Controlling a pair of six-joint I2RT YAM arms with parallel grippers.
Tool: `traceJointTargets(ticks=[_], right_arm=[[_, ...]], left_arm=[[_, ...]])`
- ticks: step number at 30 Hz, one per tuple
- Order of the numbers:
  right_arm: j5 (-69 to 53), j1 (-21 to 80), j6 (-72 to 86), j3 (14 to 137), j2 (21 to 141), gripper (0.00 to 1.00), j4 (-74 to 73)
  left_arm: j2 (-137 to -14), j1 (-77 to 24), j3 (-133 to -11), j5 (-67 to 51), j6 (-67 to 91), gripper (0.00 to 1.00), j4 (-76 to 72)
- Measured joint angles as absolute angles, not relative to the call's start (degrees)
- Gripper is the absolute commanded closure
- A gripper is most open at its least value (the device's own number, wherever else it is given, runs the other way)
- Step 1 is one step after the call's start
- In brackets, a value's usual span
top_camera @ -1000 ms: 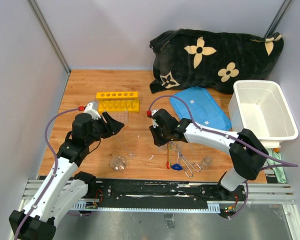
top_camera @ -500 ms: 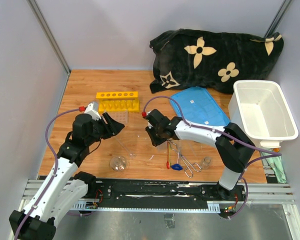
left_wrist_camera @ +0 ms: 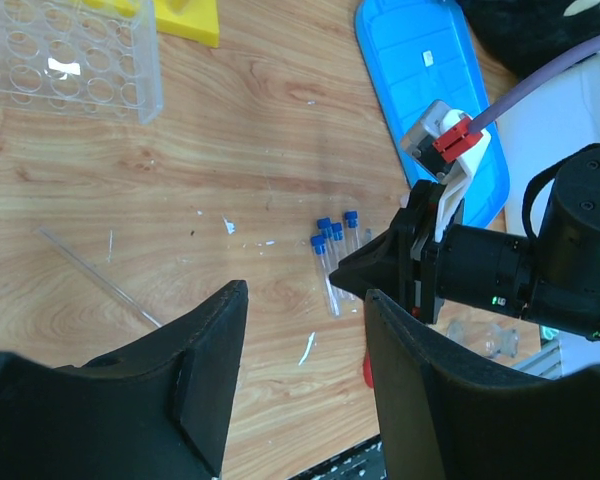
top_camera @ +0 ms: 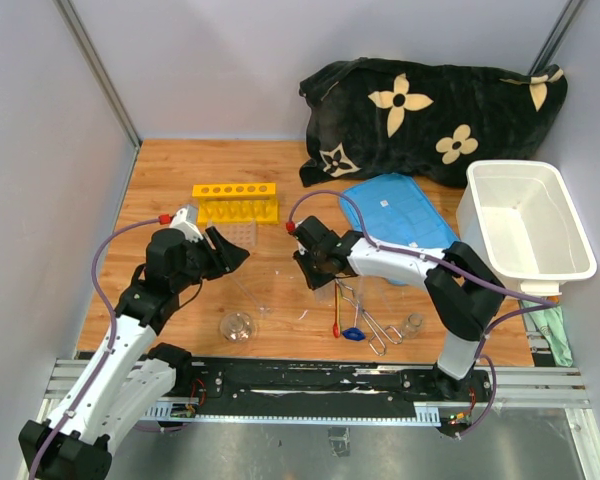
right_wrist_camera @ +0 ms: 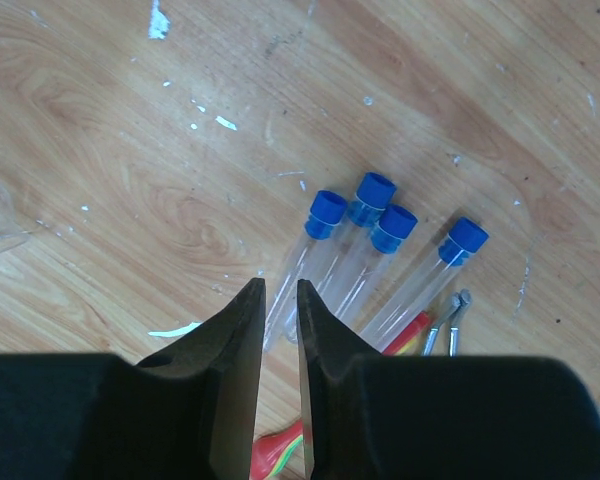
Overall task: Organize the chemistry lab equipment
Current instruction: Pick up the test tube at the center of the board.
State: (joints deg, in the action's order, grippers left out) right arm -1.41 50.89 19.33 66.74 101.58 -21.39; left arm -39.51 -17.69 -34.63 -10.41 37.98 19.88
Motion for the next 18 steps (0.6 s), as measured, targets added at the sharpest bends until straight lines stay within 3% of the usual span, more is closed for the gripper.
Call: traceJointTargets(ticks=[18], right_arm=[[-2.63,50.41,19.46,64.75,102.87,0.81,-19.79]], left_arm=[[-39.59,-17.72,-33.41,-10.44,38.52,0.46,19.84]])
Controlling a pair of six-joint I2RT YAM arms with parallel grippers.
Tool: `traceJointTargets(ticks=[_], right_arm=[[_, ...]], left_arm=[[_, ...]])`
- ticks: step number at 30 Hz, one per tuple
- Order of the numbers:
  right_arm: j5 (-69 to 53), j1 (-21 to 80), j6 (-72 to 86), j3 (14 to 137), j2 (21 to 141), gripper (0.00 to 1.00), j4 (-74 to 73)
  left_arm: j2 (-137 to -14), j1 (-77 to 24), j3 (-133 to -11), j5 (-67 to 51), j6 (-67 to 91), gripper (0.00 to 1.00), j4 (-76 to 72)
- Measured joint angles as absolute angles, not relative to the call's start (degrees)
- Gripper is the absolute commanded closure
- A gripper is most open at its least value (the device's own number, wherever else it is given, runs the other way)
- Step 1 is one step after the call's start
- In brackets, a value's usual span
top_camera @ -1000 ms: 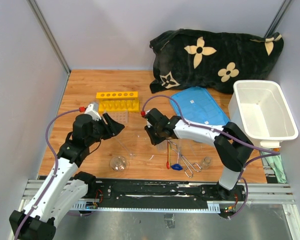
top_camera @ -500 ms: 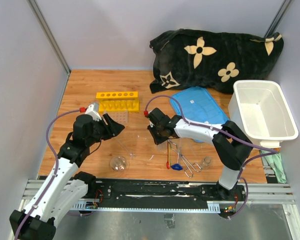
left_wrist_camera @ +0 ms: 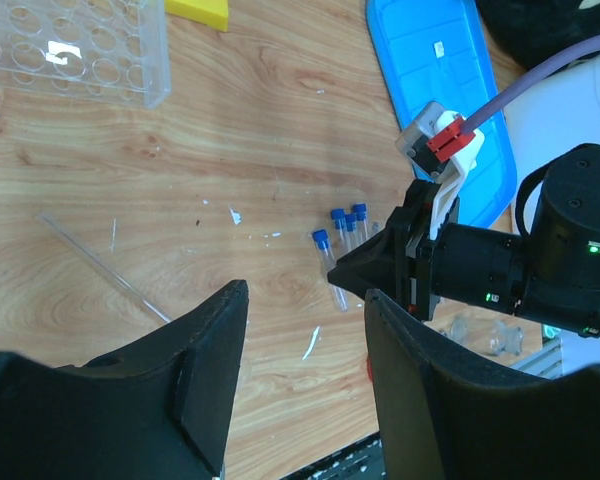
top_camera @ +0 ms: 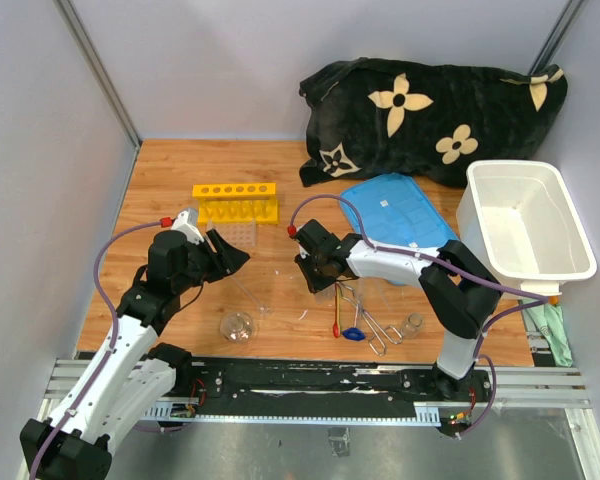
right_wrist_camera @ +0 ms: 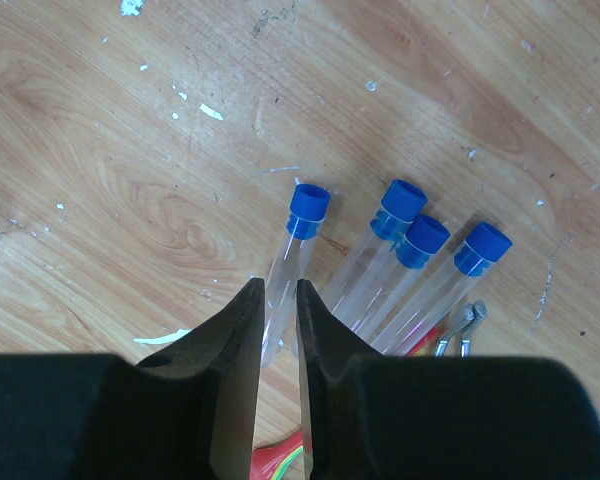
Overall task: Organize the chemistry lab equipment
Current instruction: Pick up the test tube at the center of the board.
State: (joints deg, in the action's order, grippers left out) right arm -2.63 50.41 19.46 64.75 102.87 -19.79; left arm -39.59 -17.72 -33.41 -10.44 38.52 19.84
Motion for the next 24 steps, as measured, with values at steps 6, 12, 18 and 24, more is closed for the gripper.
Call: traceJointTargets(ticks=[6,12,18,24], right_arm=[[-4.19,50.41,19.64,64.25,103.0,0.82,-18.46],[-5.61,50.41,19.73,64.29,104.01,0.82,-17.06],[-6.5,50.41,19.73,65.06,105.3,0.9,-15.86],[-7.51,50.48,19.38,63.48,104.57,0.99,-12.8]], left_arm=[[-39.64,-17.72,-32.99,-10.44,38.85,0.45,19.84],[-40.73,-17.72,-32.77,-10.46,38.85,0.45,19.77],[-42.11,-17.72,-32.16,-10.59,38.85,0.45,19.77],[-42.54,-17.72,-31.88,-10.66,39.03,0.44,18.63]])
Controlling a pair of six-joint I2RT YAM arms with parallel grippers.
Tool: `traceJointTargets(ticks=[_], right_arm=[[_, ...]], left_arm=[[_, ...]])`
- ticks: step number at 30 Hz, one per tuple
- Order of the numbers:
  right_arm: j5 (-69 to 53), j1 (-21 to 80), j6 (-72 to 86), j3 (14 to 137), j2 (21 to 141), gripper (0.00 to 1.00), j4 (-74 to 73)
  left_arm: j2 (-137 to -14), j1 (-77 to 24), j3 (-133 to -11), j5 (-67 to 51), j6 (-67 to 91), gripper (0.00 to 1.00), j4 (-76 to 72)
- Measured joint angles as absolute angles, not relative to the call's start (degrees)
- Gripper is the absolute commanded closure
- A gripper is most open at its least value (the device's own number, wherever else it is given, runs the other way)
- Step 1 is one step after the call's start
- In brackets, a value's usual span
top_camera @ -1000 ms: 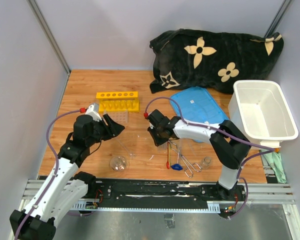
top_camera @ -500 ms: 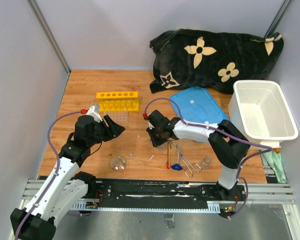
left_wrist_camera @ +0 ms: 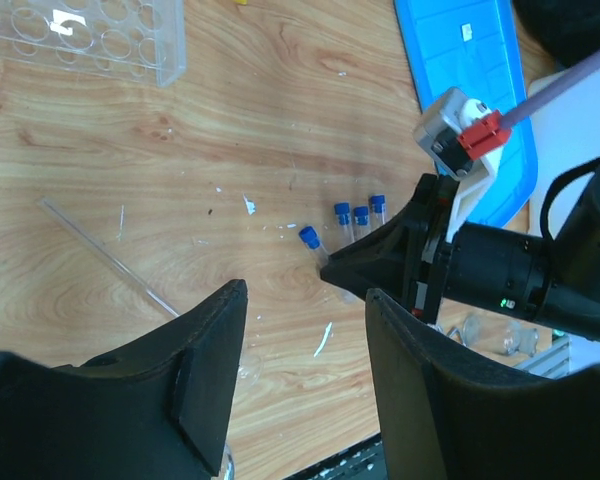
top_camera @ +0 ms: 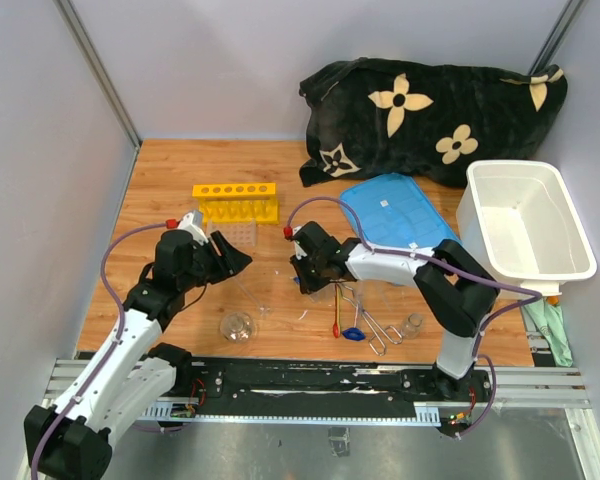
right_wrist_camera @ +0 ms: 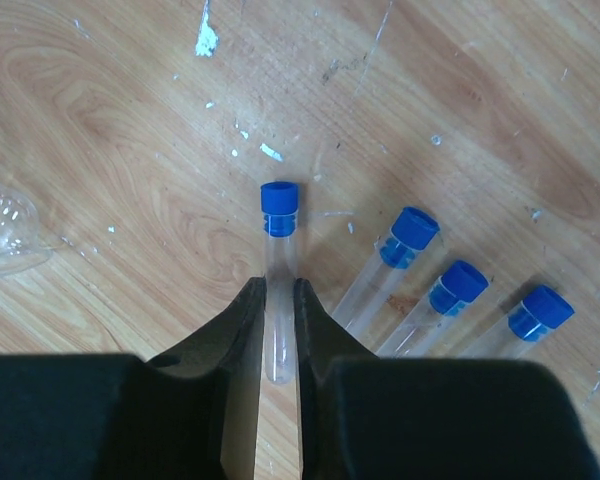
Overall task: Organize the chemistry lab equipment
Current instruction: Pick up the test tube at the center of the board.
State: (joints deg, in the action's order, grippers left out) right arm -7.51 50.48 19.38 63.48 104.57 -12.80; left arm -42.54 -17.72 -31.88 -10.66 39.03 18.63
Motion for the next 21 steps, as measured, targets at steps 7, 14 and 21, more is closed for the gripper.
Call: traceJointTargets(ticks=[7,14,21], right_arm=[[-6.94,53.71,17.23,59.05,98.94,0.99,-10.7],[-4.69,58.5,15.7,55.4,88.38,0.99,-4.19],[-2.28,60.88,15.33,51.07,82.39,0.99,3.29]], left_arm=[[-43.88,-17.72,-30.35,-11.05,40.58,0.43,15.86],[-46.81,-17.89,-30.35,-12.73,41.85,0.44,11.57],[-47.16,-21.23,-30.55,-11.92,42.33,0.45,10.15]])
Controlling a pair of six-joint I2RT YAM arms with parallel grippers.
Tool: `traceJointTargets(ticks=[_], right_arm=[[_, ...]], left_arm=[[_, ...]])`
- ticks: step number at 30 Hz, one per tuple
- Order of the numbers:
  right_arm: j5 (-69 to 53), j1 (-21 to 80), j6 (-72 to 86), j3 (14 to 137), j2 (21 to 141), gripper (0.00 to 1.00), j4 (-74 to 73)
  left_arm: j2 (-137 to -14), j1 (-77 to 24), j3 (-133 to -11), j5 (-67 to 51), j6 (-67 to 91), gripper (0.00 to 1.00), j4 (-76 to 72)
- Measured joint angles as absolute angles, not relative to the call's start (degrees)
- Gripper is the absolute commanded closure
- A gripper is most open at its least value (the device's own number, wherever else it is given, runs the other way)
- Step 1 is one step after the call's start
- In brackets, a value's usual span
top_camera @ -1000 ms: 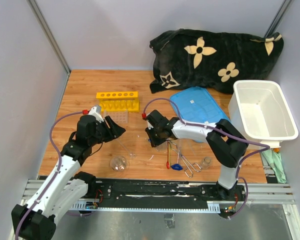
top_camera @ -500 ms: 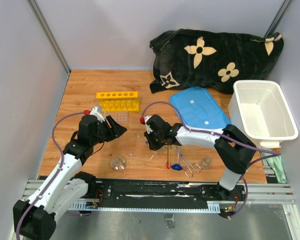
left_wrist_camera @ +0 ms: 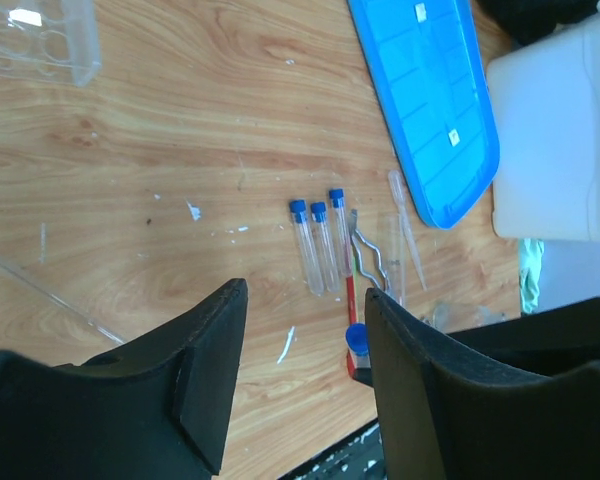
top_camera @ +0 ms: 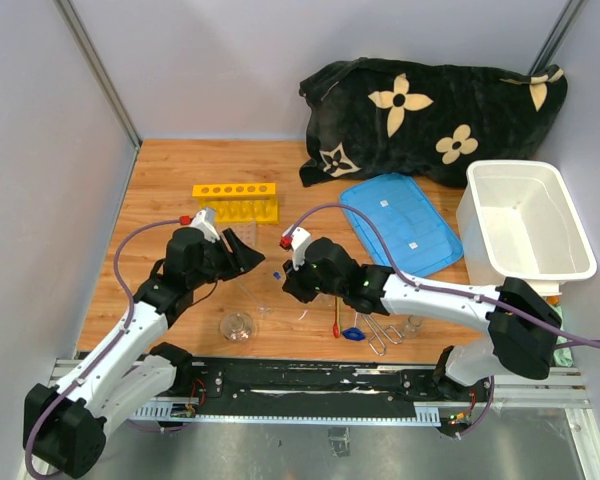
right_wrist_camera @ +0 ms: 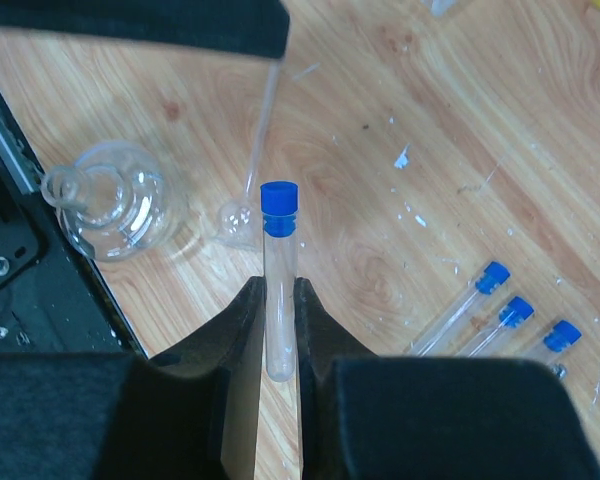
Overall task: Organize the chemistry lab equipment
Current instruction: Pick up the test tube at the center of the board.
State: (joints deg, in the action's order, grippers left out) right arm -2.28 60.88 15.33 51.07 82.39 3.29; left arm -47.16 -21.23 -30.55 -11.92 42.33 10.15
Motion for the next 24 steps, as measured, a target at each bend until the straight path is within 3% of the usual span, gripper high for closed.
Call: traceJointTargets(ticks=[9,24], right_arm=[[-1.63,61.52,15.44,51.03,81.97,0.99,6.81],[0.64,61.84,15.4,51.62,81.95,0.99,7.11]], left_arm=[[-47.7,-28.58,-31.27,-7.66,42.96,0.46,8.58],[-48.12,-30.39,-31.27,-6.28,44.51,0.5,6.46]])
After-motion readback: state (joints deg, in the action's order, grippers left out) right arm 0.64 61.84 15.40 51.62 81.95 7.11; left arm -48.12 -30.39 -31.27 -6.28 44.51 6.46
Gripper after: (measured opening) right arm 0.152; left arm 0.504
